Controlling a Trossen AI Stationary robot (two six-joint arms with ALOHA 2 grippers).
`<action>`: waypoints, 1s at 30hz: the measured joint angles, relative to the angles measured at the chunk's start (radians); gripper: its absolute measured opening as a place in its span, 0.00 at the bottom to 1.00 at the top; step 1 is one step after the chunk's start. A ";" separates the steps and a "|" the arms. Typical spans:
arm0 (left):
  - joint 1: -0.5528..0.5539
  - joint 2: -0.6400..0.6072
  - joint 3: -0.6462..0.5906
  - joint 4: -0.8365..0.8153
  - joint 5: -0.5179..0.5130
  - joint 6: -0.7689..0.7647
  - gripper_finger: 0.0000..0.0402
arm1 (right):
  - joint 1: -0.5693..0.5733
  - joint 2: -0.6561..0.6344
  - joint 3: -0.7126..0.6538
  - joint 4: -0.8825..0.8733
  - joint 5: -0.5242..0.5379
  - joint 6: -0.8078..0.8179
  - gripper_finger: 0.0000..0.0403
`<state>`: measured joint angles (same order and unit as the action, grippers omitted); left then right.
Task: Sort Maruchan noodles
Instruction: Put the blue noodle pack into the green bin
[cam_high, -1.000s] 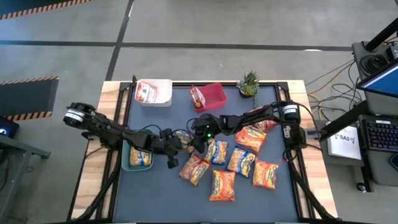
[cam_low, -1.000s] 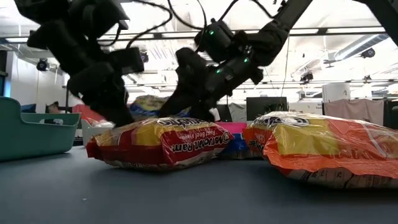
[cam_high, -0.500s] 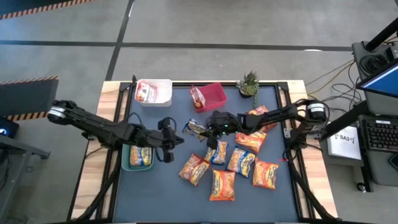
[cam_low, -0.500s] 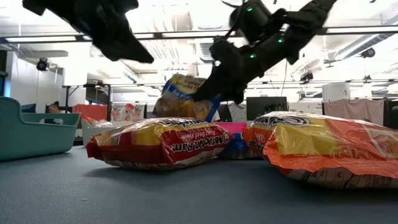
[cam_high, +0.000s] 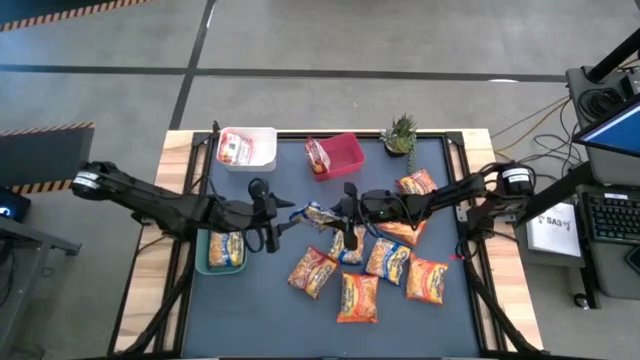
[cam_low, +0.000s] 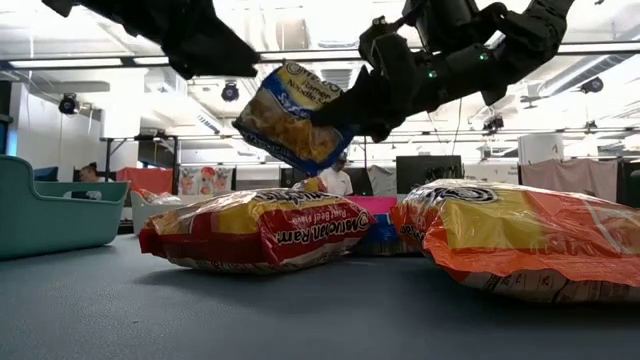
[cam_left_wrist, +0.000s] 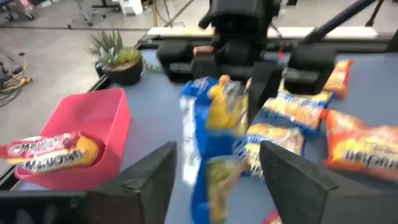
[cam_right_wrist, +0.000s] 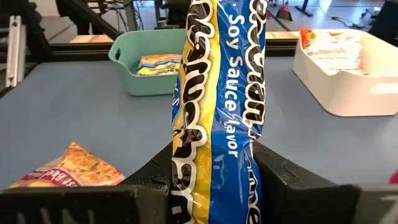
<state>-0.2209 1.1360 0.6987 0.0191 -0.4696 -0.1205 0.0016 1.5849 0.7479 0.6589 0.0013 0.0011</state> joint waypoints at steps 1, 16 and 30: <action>0.003 0.010 -0.001 0.009 -0.004 0.008 0.56 | 0.003 0.005 0.001 0.010 0.001 -0.007 0.29; 0.029 0.178 -0.001 0.144 -0.002 0.034 0.60 | 0.004 0.008 0.000 0.009 0.000 -0.020 0.29; 0.029 0.209 0.000 0.150 -0.017 0.035 0.22 | 0.009 0.009 0.001 0.010 0.026 0.006 0.41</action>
<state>-0.1916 1.3449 0.6991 0.1688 -0.4862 -0.0860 0.0101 1.5936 0.7486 0.6692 0.0269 0.0074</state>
